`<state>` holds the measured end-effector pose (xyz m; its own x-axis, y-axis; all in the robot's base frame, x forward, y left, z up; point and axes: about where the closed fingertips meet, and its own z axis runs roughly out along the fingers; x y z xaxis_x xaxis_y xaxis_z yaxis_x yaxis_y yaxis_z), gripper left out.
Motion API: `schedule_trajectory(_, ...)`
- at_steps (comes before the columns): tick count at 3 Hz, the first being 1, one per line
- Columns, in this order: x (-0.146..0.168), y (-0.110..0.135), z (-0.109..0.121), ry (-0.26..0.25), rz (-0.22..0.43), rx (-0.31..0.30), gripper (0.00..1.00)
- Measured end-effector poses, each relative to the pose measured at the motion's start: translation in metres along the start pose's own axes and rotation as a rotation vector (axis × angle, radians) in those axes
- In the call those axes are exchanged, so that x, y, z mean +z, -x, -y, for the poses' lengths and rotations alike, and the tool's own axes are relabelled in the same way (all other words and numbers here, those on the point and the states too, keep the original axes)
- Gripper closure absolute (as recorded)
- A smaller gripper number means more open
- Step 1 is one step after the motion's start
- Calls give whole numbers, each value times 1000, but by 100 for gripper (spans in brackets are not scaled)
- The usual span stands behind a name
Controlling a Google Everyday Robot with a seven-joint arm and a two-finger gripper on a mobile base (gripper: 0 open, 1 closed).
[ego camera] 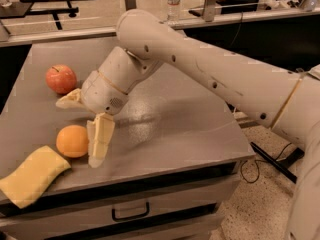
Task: Move orange near sponge
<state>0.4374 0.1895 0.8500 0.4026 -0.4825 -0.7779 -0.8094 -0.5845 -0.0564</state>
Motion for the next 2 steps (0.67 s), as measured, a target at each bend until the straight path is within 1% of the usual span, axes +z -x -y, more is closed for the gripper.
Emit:
schedule_trajectory(1,-17,-26,7,-24,10,34,0)
schedule_trajectory(2,-21,-32,9,-30,13,43,0)
